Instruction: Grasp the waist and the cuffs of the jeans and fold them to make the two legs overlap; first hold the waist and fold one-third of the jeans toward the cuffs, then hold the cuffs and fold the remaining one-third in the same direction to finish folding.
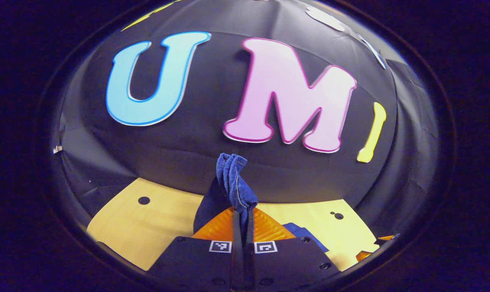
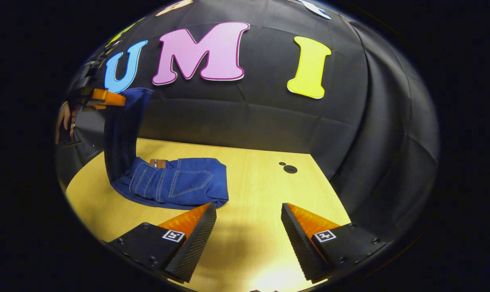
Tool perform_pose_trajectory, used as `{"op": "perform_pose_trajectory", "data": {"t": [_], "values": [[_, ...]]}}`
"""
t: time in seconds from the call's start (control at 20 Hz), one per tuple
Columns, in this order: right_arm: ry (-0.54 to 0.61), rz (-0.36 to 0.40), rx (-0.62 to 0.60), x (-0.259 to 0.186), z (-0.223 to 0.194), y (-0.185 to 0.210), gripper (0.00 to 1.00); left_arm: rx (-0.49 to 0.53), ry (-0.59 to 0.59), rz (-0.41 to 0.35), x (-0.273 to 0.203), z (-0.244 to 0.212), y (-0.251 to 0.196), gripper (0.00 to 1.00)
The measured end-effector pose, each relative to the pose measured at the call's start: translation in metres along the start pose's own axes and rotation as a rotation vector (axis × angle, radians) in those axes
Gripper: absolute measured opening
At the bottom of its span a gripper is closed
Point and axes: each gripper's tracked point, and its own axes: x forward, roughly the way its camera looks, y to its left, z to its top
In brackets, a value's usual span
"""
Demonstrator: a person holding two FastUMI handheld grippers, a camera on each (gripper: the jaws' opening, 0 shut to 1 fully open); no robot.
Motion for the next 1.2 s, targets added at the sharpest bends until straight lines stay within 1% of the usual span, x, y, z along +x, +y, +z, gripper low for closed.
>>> {"op": "perform_pose_trajectory", "data": {"t": [0.1,0.2,0.3,0.35,0.4,0.45,0.5,0.55,0.65,0.7,0.8,1.0,1.2], "values": [[0.013,-0.008,0.014,-0.007,-0.010,-0.008,0.97,0.054,0.056,-0.045,0.020,-0.030,-0.047,0.06],[0.034,-0.020,0.042,-0.012,-0.022,-0.017,0.97,0.084,0.131,-0.081,0.044,-0.072,-0.088,0.06],[0.049,-0.035,0.064,-0.018,-0.033,-0.024,0.96,0.126,0.226,-0.092,0.070,-0.127,-0.115,0.06],[0.061,-0.039,0.069,-0.021,-0.039,-0.027,0.97,0.152,0.265,-0.098,0.076,-0.149,-0.123,0.07],[0.069,-0.044,0.069,-0.023,-0.044,-0.029,0.97,0.169,0.303,-0.118,0.079,-0.170,-0.134,0.10],[0.075,-0.048,0.069,-0.024,-0.047,-0.032,0.97,0.167,0.305,-0.137,0.081,-0.182,-0.141,0.14],[0.079,-0.052,0.072,-0.025,-0.050,-0.034,0.97,0.143,0.302,-0.178,0.078,-0.189,-0.155,0.35],[0.083,-0.055,0.078,-0.025,-0.052,-0.035,0.97,0.119,0.283,-0.204,0.078,-0.186,-0.164,0.55],[0.081,-0.060,0.100,-0.028,-0.053,-0.035,0.97,0.104,0.228,-0.228,0.067,-0.173,-0.165,0.95],[0.075,-0.061,0.110,-0.029,-0.050,-0.034,0.97,0.121,0.195,-0.226,0.058,-0.163,-0.159,0.97],[0.061,-0.061,0.123,-0.030,-0.043,-0.030,0.96,0.138,0.136,-0.221,0.040,-0.143,-0.149,0.97],[0.025,-0.055,0.143,-0.041,-0.022,-0.019,0.97,0.085,0.021,-0.221,-0.013,-0.091,-0.122,0.97],[-0.046,-0.050,0.146,-0.067,0.015,-0.002,0.97,0.070,-0.048,-0.185,-0.078,-0.055,-0.081,0.96]]}}
